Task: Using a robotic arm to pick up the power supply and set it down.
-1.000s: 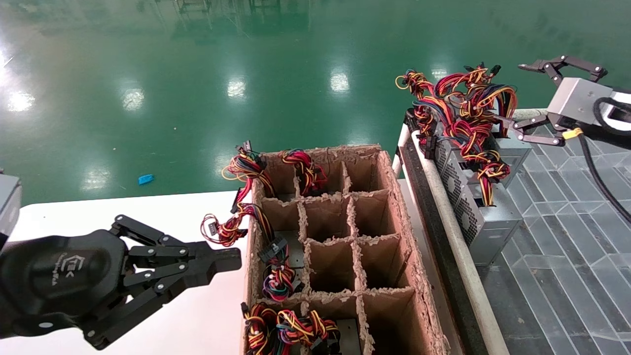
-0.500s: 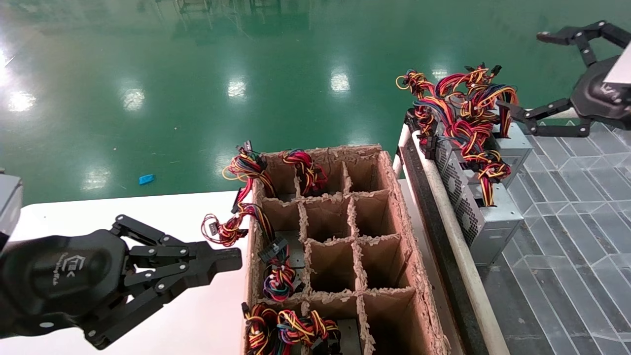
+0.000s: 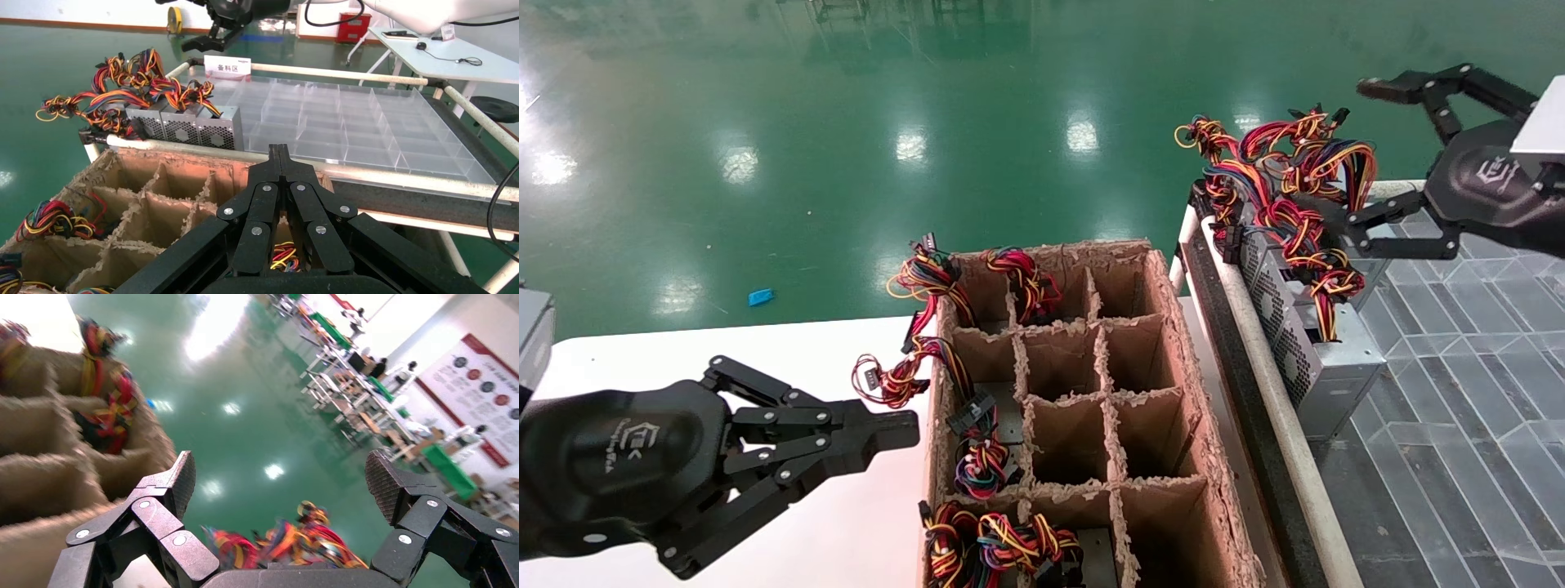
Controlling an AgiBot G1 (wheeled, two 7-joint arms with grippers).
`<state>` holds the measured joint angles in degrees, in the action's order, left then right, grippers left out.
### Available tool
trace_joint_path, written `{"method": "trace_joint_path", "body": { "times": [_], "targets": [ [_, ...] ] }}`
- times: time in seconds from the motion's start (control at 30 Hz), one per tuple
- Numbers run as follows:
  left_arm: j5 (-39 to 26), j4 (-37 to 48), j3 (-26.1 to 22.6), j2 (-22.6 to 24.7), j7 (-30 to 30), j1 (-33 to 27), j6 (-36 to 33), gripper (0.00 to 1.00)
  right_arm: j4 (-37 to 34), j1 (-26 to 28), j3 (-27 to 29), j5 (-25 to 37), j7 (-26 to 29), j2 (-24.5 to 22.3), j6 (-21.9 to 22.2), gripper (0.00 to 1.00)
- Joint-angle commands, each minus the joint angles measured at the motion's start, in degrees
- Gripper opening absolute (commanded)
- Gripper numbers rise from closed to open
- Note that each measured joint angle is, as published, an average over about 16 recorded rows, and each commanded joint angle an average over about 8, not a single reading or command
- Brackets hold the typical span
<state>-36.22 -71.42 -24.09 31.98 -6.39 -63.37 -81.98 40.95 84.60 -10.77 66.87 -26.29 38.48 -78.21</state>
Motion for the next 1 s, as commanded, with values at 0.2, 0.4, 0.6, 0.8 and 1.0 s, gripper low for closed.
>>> {"method": "trace_joint_path", "body": {
  "times": [0.2, 0.4, 0.6, 0.8, 1.0],
  "targets": [
    [0.0, 0.0, 0.0, 0.0, 0.0, 0.0, 0.0, 1.00, 5.0, -3.5, -0.8, -3.8, 5.6, -0.5, -1.1, 1.00],
    [0.0, 0.0, 0.0, 0.0, 0.0, 0.0, 0.0, 1.00, 9.2, -6.5, -1.5, -7.1, 10.4, -1.0, -2.1, 1.00],
    [0.0, 0.0, 0.0, 0.0, 0.0, 0.0, 0.0, 1.00, 13.4, -9.5, -2.2, -10.3, 15.2, -1.4, -3.1, 1.00],
    [0.0, 0.0, 0.0, 0.0, 0.0, 0.0, 0.0, 1.00, 17.6, -12.4, -2.8, -13.5, 20.0, -1.9, -4.0, 1.00],
    [0.0, 0.0, 0.0, 0.0, 0.0, 0.0, 0.0, 1.00, 21.8, -15.4, -3.5, -16.7, 24.8, -2.3, -5.0, 1.00]
  ]
}}
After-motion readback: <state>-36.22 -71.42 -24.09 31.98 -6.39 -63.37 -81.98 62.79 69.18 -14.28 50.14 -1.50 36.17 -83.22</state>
